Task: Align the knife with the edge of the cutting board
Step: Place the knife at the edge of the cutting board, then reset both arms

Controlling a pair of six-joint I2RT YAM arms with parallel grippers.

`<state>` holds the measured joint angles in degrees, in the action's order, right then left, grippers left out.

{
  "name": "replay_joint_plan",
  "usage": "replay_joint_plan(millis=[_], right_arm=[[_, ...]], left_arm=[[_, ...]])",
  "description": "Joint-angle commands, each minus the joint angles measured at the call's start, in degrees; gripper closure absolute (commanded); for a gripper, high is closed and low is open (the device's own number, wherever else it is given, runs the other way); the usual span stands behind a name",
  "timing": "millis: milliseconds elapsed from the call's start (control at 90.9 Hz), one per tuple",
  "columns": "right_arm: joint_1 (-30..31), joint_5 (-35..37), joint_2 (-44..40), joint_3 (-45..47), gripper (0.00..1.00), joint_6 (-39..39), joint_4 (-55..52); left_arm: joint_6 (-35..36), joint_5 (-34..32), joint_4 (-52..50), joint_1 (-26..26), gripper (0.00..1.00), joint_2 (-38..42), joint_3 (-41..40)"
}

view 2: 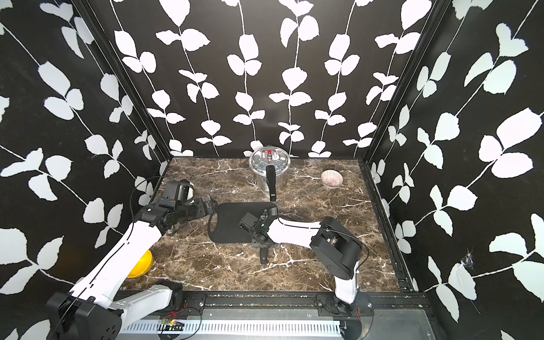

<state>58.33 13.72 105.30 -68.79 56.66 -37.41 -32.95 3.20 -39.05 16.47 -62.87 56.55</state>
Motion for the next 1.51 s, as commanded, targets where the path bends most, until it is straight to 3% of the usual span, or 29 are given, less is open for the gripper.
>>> replay_joint_plan(millis=[0, 165, 341, 429, 561, 759, 891, 1012, 1210, 1287, 1397, 1496], right_arm=[[0.0, 1.4, -4.0, -1.5, 0.37, 0.0, -2.2], [-0.9, 5.1, -11.0, 1.2, 0.26, -1.9, -3.5], [-7.3, 6.8, -23.9, 10.3, 0.21, -6.2, 3.9], [-11.4, 9.8, -31.1, 16.6, 0.01, -7.9, 9.7], [-17.6, 17.8, -41.4, 24.7, 0.01, -10.7, 17.4], [-27.2, 32.9, -49.0, 33.8, 0.01, -27.0, 28.4], [-32.1, 39.7, -47.8, 41.0, 0.0, -42.1, 46.4], [-38.2, 42.8, -42.4, 45.4, 0.0, -46.5, 60.0], [-42.7, 38.2, -28.1, 46.8, 0.0, -54.7, 80.0], [-43.3, 36.8, -23.2, 48.7, 0.0, -58.1, 90.9], [-45.2, 32.0, -20.4, 48.1, 0.0, -57.4, 92.1], [-46.3, 27.0, -18.8, 47.5, 0.0, -58.4, 92.8]], left_arm=[[0.9, 0.1, 1.5, 0.2, 0.02, 0.4, -0.1], [2.0, -1.3, 3.2, 0.2, 0.02, 0.3, -0.6], [4.0, -9.4, 5.0, 0.1, 0.02, -0.4, -2.1], [6.2, -14.1, 6.4, 0.1, 0.01, -1.3, -2.9], [11.2, -22.9, 11.0, 0.1, 0.01, -2.9, -5.9], [19.3, -31.3, 26.9, -2.5, 0.01, -4.8, -13.7], [22.8, -32.5, 36.8, -5.8, 0.01, -8.4, -16.9], [30.4, -30.5, 46.6, -7.3, 0.02, -14.1, -18.8], [35.8, -28.3, 71.6, -8.2, 0.01, -20.8, -26.3], [38.0, -24.8, 72.2, -8.4, 0.02, -21.4, -26.0], [41.2, -18.9, 87.3, -9.3, 0.01, -24.7, -31.2], [39.0, -15.9, 87.9, -11.2, 0.01, -24.5, -32.4]])
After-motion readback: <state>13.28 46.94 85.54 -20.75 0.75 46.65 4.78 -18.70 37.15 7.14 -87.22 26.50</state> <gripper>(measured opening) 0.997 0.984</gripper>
